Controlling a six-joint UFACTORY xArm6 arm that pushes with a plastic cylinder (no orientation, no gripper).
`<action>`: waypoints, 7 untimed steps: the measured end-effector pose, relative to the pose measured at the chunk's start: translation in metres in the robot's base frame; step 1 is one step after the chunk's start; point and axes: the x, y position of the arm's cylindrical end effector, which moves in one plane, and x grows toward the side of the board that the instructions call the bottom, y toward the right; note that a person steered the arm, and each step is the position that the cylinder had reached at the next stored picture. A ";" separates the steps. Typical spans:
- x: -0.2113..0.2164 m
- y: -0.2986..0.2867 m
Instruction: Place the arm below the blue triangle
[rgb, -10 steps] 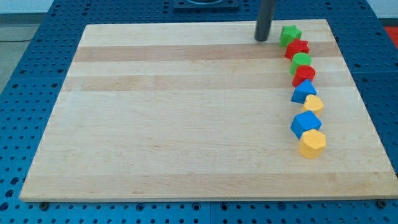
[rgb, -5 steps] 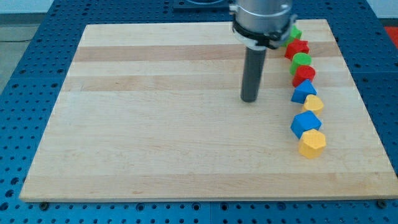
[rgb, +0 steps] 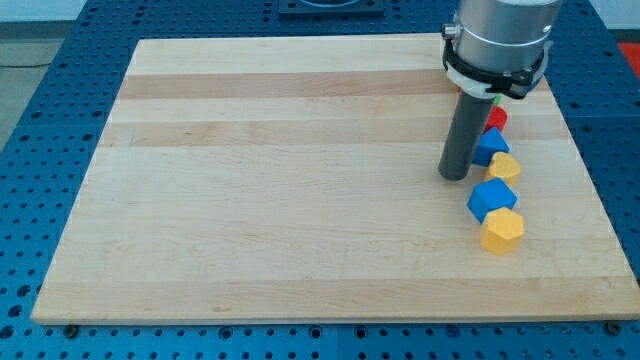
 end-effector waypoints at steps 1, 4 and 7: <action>-0.002 0.001; -0.010 0.011; -0.011 0.012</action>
